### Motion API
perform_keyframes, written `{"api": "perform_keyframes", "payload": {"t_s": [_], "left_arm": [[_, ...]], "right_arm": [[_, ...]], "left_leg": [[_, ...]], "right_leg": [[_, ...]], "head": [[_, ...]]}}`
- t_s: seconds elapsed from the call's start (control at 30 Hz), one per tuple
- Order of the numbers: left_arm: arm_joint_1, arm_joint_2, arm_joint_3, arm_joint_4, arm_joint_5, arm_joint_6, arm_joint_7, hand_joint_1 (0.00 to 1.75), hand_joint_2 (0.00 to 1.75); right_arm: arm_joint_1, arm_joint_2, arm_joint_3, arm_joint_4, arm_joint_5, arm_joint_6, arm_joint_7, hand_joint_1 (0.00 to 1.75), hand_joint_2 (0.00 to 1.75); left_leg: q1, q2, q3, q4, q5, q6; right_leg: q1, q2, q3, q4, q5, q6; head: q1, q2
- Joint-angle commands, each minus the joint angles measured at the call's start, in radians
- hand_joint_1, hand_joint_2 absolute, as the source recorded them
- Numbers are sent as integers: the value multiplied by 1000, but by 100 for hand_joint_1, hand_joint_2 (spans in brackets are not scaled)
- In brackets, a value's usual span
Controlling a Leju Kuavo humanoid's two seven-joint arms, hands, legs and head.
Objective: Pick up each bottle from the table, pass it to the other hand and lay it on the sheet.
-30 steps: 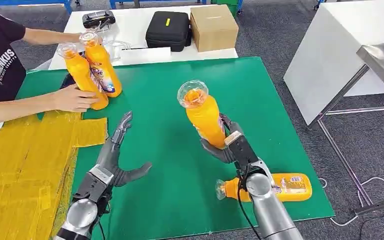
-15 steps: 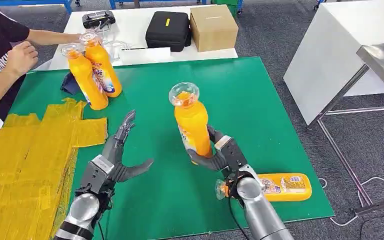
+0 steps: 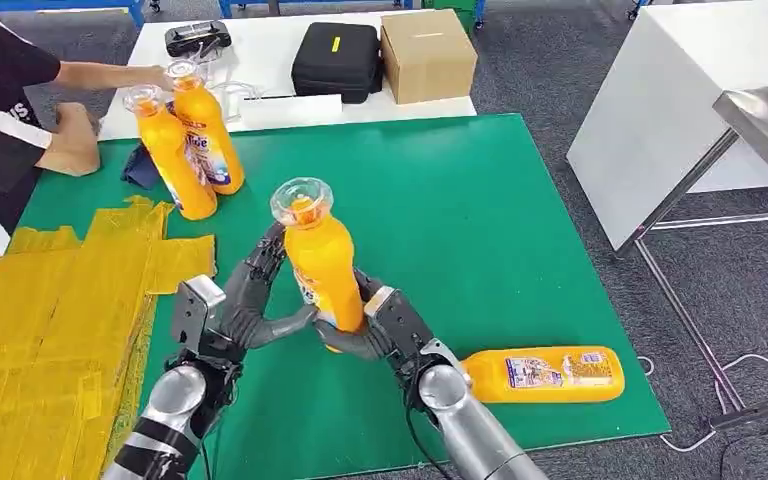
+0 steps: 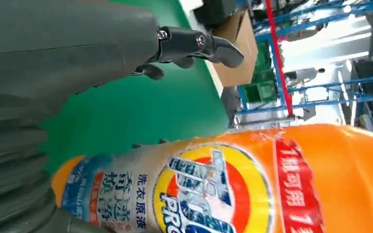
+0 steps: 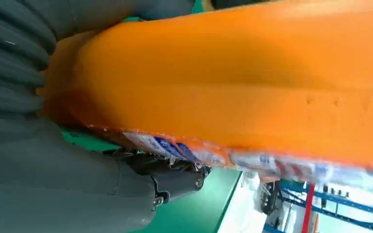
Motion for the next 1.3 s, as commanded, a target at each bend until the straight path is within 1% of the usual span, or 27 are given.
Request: {"api": "perform_keyframes", "payload": {"t_s": [0.03, 0.13, 0.17, 0.23, 0.27, 0.3, 0.33, 0.4, 0.43, 0.5, 0.53, 0.57, 0.6, 0.67, 0.77, 0.8, 0.83, 0.87, 0.97, 1.03, 1.07, 1.1, 1.13, 1.17, 1.23, 1.27, 1.3], "left_arm": [[-51, 14, -49, 96, 16, -12, 12, 0, 175], [-46, 13, -62, 94, 18, -16, 12, 0, 175], [-45, 13, -63, 92, 23, -18, 11, 0, 175], [-42, 12, -64, 88, 29, -16, 10, 0, 175], [-41, 13, -65, 85, 34, -19, 9, 0, 175], [-40, 15, -67, 82, 37, -19, 9, 0, 175], [-37, 16, -70, 78, 38, -19, 8, 0, 175], [-32, 16, -74, 71, 38, -19, 7, 0, 175], [-30, 14, -76, 67, 38, -18, 7, 0, 175], [-30, 13, -78, 63, 37, -17, 9, 0, 175], [-29, 14, -78, 61, 38, -17, 8, 0, 175], [-29, 14, -78, 61, 38, -17, 8, 0, 175], [-29, 14, -78, 61, 38, -17, 8, 0, 175], [-28, 13, -78, 54, 42, -15, 5, 0, 175], [-21, 4, -60, 47, 92, -31, 8, 0, 175], [-21, 5, -61, 45, 93, -31, 8, 0, 175], [-21, 5, -61, 45, 93, -31, 8, 0, 175], [-21, 5, -61, 45, 93, -31, 8, 0, 175], [-21, 5, -61, 45, 93, -31, 8, 0, 175], [-21, 1, -56, 44, 109, -31, 10, 0, 175], [-21, -1, -52, 44, 121, -32, 12, 0, 175], [-21, -1, -52, 43, 136, -39, 17, 0, 175], [-21, -1, -52, 44, 136, -39, 17, 0, 175], [-20, -3, -50, 43, 143, -34, 17, 0, 175], [-17, -8, -45, 42, 156, -28, 15, 0, 175], [-14, -11, -40, 40, 165, -23, 12, 169, 175], [-14, -11, -40, 40, 165, -23, 12, 169, 175]], "right_arm": [[-63, -1, 70, 98, 4, -21, -6, 175, 175], [-65, 0, 74, 104, 4, -25, -8, 175, 175], [-66, 0, 75, 105, 4, -27, -8, 175, 175], [-65, -1, 77, 106, 4, -31, -9, 175, 175], [-64, -2, 77, 108, 3, -33, -8, 175, 175], [-64, -1, 76, 113, 2, -37, -8, 175, 175], [-62, -1, 75, 117, 1, -40, -8, 175, 175], [-61, -2, 74, 123, 0, -42, -8, 175, 175], [-60, -3, 73, 128, 0, -43, -8, 175, 175], [-59, -4, 74, 130, 0, -43, -8, 175, 175], [-60, -4, 74, 131, 0, -43, -8, 175, 175], [-60, -4, 74, 131, 0, -43, -8, 175, 175], [-60, -4, 74, 131, 0, -43, -8, 175, 175], [-60, -2, 74, 139, 1, -45, -8, 175, 175], [-59, -2, 87, 152, 10, -48, -4, 175, 175], [-59, -1, 89, 157, 10, -48, -4, 175, 175], [-59, -1, 89, 157, 10, -48, -4, 175, 175], [-59, -1, 89, 157, 10, -48, -4, 175, 175], [-59, -1, 89, 157, 10, -48, -4, 175, 175], [-60, -1, 94, 162, 15, -50, -2, 175, 175], [-59, 0, 97, 166, 16, -51, -2, 175, 175], [-59, 1, 100, 172, 18, -52, -1, 175, 175], [-58, 2, 101, 173, 18, -52, -1, 175, 175], [-57, 3, 103, 178, 19, -54, -1, 175, 175], [-56, 2, 105, 180, 19, -55, -1, 175, 175], [-54, 1, 104, 178, 20, -59, -3, 175, 175], [-54, 1, 104, 178, 20, -59, -3, 175, 175]], "left_leg": [[1, -2, 4, 0, -1, -1], [2, -2, 8, 1, -4, -2], [1, -1, 4, 0, -2, -1], [2, -2, 7, 1, -4, -2], [1, -1, 4, 0, -2, -1], [2, -1, 6, 1, -3, -2], [1, -1, 3, 0, -1, -1], [2, -2, 6, 1, -3, -2], [1, -1, 4, 0, -1, -1], [2, -2, 7, 1, -3, -2], [1, -1, 4, 0, -2, -1], [2, -2, 6, 0, -3, -2], [1, -1, 4, 0, -1, -1], [2, -2, 6, 1, -3, -2], [2, -2, 7, 1, -3, -2], [1, -1, 4, 0, -2, -1], [2, -1, 6, 1, -3, -2], [1, -1, 4, 0, -2, -1], [2, -2, 5, 1, -3, -2], [1, -1, 3, 0, -1, -1], [2, -1, 6, 1, -3, -2], [1, -1, 3, 0, -1, -1], [1, -1, 5, 1, -3, -1], [1, -1, 3, 0, -1, -1], [2, -2, 7, 1, -4, -2], [2, -1, 5, 0, -2, -1], [2, -2, 6, 1, -3, -2]], "right_leg": [[1, -1, 4, -1, -1, -2], [2, 0, 8, 0, -3, -3], [1, 0, 4, 0, -2, -2], [2, 0, 8, 0, -3, -3], [1, 0, 4, 0, -2, -2], [2, 0, 6, 0, -2, -2], [1, 0, 3, 0, -1, -1], [2, 0, 7, 0, -3, -3], [1, 0, 4, -1, -1, -2], [2, 0, 7, -1, -3, -2], [1, 0, 4, -1, -1, -2], [2, 0, 6, -1, -2, -2], [1, 0, 4, -1, -1, -1], [2, 0, 7, 0, -3, -3], [2, 0, 7, 0, -3, -2], [1, 0, 4, -1, -1, -2], [2, 0, 6, 0, -2, -2], [1, 0, 4, -1, -1, -2], [2, 0, 6, 0, -2, -2], [1, 0, 3, 0, -1, -1], [2, 0, 6, 0, -3, -2], [1, 0, 3, -1, -1, -1], [1, 0, 5, 0, -2, -2], [1, 0, 3, -1, -1, -1], [2, 0, 7, 0, -3, -3], [2, 0, 5, 0, -2, -2], [2, 0, 7, 0, -3, -2]], "head": [[0, 0], [0, 0], [0, 0], [0, 0], [0, 0], [0, 0], [0, 0], [0, 0], [0, 0], [0, 0], [0, 0], [0, 0], [0, 0], [0, 0], [0, 0], [0, 0], [0, 0], [0, 0], [0, 0], [0, 0], [0, 0], [0, 0], [0, 0], [0, 0], [0, 0], [0, 0], [0, 0]]}}
